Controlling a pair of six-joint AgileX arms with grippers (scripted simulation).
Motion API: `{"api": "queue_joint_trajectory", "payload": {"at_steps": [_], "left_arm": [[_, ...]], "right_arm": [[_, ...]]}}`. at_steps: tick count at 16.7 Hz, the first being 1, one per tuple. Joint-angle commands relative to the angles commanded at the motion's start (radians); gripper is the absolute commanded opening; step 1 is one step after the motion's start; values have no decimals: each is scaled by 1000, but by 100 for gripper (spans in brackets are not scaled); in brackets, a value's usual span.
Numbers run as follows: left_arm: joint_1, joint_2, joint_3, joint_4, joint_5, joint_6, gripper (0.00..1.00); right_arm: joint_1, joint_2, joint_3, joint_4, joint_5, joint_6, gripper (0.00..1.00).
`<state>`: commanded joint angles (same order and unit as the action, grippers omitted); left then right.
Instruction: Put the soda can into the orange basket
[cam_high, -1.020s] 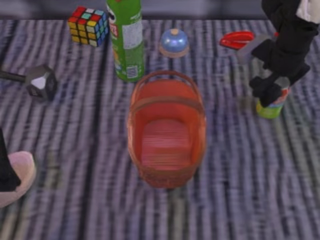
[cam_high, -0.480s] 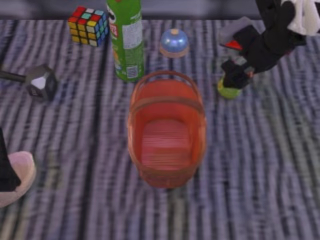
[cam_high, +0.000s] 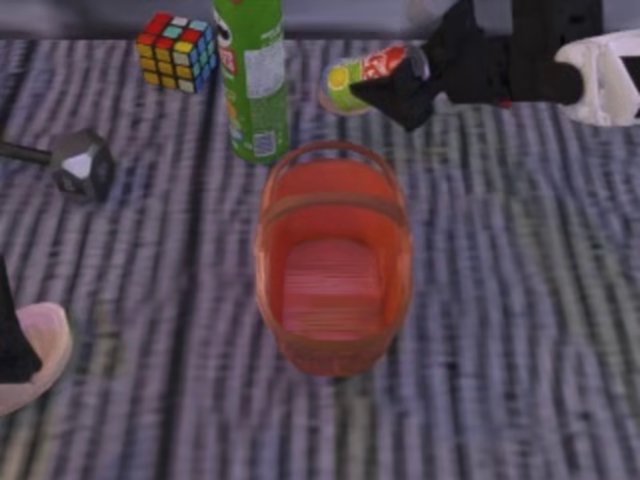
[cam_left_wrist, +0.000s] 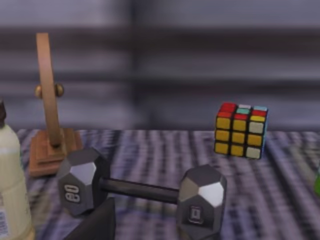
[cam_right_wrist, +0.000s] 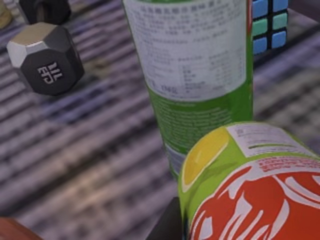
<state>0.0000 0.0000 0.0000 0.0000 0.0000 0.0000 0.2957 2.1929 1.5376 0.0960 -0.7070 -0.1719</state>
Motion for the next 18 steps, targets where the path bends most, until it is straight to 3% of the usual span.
{"api": "queue_joint_trajectory", "payload": {"at_steps": [4,8,11,18], "left_arm": [[0,0,0,0,0,0,100],[0,0,0,0,0,0,100],[0,0,0,0,0,0,100],[0,0,0,0,0,0,100]], "right_arm": [[25,-86,-155,386,-206,111,0],[41,-161,-262,626,-350,183,0],[46,-189,-296,694,-397,205,0],[43,-170,-298,710,-399,206,0]]}}
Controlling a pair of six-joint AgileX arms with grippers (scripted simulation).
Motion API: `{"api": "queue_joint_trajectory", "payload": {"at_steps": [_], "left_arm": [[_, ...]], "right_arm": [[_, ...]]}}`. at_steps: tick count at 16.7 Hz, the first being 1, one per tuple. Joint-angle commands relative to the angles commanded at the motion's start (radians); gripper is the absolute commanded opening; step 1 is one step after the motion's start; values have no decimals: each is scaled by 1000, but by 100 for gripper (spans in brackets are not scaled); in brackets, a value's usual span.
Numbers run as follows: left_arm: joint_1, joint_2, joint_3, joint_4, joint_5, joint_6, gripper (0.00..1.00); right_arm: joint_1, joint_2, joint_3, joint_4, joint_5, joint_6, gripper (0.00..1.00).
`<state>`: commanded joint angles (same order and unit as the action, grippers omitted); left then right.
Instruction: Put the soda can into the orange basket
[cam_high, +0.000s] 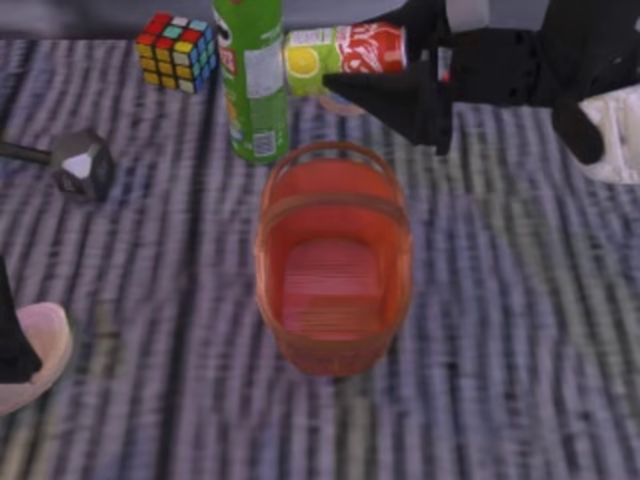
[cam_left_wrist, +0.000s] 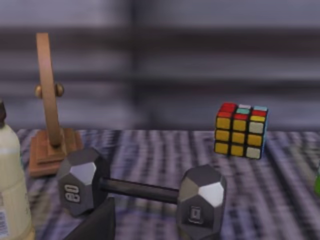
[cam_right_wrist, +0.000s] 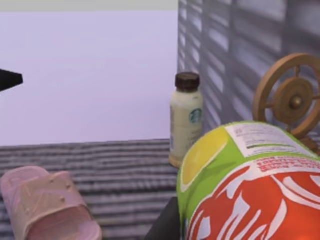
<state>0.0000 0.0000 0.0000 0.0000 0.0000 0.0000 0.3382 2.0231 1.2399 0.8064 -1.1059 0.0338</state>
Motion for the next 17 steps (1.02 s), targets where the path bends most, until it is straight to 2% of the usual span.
{"api": "queue_joint_trajectory", "payload": {"at_steps": [7,13,17], "left_arm": [[0,0,0,0,0,0,100],[0,0,0,0,0,0,100],[0,0,0,0,0,0,100]], "right_arm": [[7,198,-76,282,4,-4,0],[9,228,-90,318,5,-5,0],[9,228,-90,318,5,-5,30]]}}
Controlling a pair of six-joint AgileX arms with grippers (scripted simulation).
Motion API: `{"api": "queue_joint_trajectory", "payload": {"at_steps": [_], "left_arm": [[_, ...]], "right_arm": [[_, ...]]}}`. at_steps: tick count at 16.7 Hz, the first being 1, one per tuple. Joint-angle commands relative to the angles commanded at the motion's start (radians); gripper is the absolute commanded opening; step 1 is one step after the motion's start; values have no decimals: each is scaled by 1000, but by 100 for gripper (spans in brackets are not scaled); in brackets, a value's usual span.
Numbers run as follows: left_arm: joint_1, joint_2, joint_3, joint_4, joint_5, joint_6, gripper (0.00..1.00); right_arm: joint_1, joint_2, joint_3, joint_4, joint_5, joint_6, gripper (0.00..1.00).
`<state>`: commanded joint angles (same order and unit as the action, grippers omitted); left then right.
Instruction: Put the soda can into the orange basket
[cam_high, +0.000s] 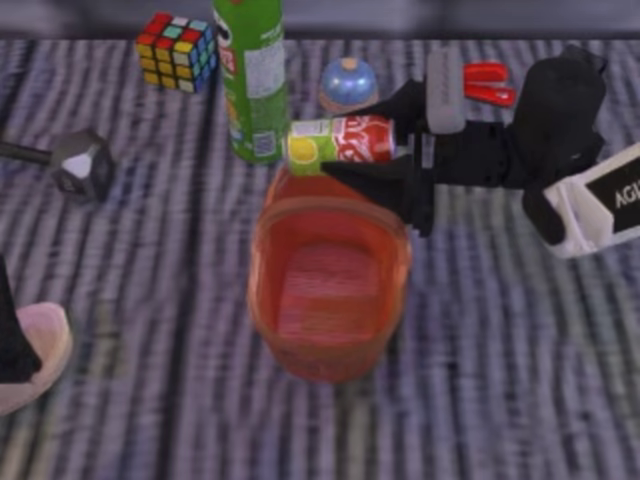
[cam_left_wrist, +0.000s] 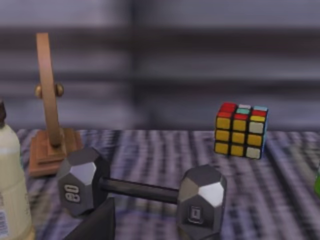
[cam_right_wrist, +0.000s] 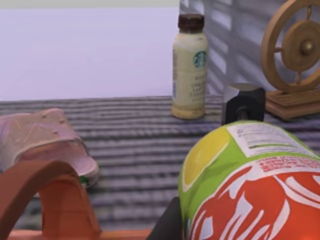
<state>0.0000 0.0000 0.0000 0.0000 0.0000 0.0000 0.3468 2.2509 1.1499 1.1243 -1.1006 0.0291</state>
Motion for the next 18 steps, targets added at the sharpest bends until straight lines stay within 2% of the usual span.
{"api": "queue_joint_trajectory", "payload": {"at_steps": [9,18], "left_arm": [[0,0,0,0,0,0,100],[0,0,0,0,0,0,100]], "right_arm": [[0,0,0,0,0,0,98],[-4,-1,1,0,0,0,100]]}}
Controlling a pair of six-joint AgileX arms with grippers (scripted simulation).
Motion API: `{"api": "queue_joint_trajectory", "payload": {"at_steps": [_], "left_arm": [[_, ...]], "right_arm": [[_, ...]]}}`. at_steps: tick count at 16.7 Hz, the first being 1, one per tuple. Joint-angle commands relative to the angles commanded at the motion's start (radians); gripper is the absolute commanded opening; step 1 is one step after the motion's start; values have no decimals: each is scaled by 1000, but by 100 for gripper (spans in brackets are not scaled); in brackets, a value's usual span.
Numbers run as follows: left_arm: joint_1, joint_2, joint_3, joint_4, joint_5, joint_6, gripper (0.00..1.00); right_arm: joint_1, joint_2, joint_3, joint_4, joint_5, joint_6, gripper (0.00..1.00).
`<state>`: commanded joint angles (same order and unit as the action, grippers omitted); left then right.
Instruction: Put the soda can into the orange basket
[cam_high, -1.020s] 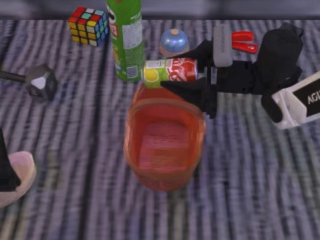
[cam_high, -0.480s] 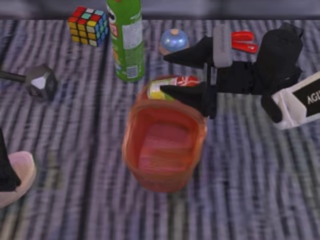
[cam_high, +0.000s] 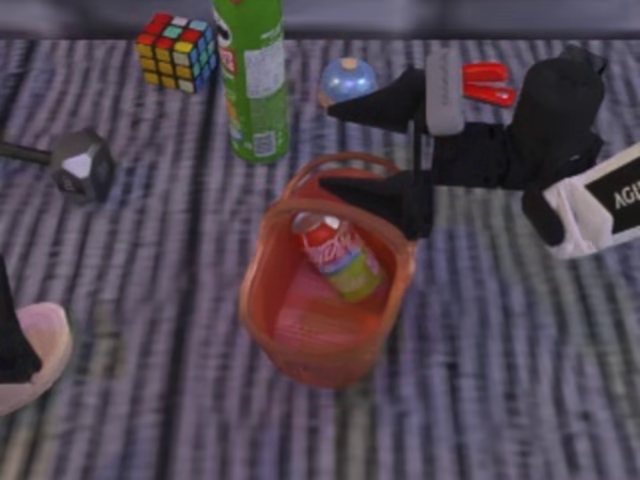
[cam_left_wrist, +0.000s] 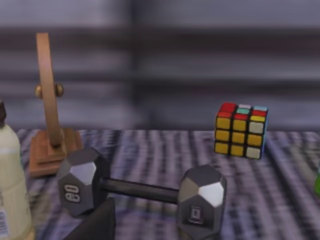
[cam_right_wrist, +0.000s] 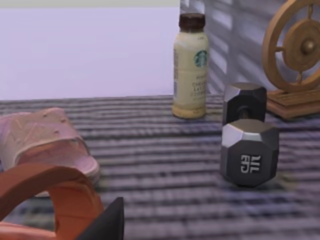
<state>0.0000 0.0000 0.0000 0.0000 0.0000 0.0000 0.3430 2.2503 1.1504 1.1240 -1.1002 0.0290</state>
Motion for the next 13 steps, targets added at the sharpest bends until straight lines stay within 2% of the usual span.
{"api": "queue_joint_trajectory", "payload": {"at_steps": [3,6,9,13], "left_arm": [[-12,27,26,-23,4,15,100],[-56,132,132,-112,15,72,100],[-120,308,309,-256,25,164,100],[-226,618,624,-499,35,326,100]], "right_arm": [[-3,-22,-21,-15,11,-2,100],[-19,-111,-98,-75,59,-10,100],[-47,-268,-221,-178,147,-21,100],[-98,-570,-426,-357,309,-34,100]]}}
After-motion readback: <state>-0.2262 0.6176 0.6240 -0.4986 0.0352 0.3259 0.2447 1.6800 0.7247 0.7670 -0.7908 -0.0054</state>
